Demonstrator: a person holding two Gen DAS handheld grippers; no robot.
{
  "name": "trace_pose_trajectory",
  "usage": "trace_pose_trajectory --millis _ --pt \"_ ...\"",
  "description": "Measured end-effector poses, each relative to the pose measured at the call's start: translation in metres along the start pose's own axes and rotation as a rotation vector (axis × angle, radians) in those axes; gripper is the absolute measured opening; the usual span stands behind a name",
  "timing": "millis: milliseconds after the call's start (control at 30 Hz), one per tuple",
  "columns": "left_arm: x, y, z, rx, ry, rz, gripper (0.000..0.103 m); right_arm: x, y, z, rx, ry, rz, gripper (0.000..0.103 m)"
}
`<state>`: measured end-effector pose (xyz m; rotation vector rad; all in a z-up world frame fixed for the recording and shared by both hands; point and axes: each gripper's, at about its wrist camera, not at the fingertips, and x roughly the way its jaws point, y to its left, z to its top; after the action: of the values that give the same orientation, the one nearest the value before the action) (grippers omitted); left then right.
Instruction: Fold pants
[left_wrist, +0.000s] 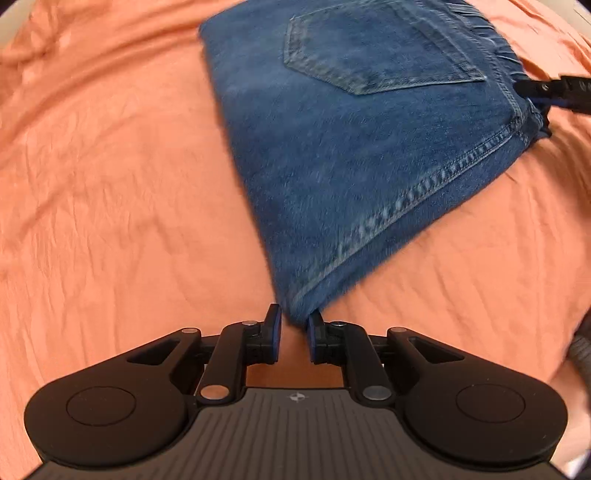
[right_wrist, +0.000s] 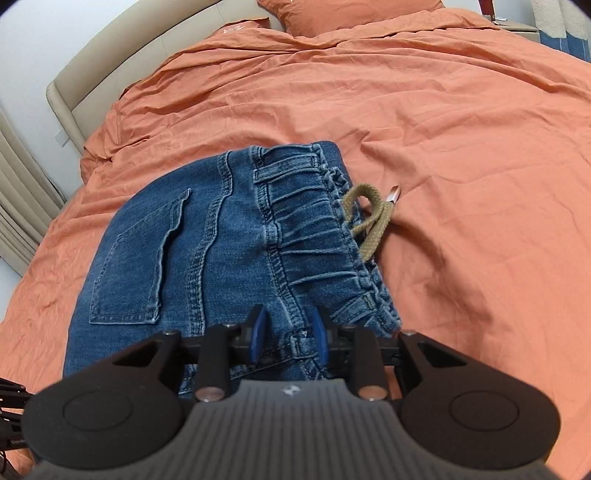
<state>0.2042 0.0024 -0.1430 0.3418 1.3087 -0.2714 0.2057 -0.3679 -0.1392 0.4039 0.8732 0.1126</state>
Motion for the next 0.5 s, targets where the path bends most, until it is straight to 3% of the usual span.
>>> trace_pose_trajectory --millis 200,333,400,500 --pt "-0.025 0.009 -0.01 -0.034 -0.062 0.005 0.017 -0.02 0.007 -0.004 -0.033 0.009 -0.018 0.022" --pt "-0.056 0.014 -0.012 -0.07 -0.189 -0.014 0.031 -0.036 0.004 -0.008 -0.016 -0.005 -0.016 0.023" --pt "-0.068 0.018 -0.006 -0.112 -0.265 -0.016 0.034 -0.045 0.001 -0.008 0.003 -0.042 -0.02 0.032" --pt "-0.073 0.017 0.001 -0.191 -0.358 -0.028 0.044 -0.057 -0.005 -0.005 0.046 -0.103 0.019 0.037"
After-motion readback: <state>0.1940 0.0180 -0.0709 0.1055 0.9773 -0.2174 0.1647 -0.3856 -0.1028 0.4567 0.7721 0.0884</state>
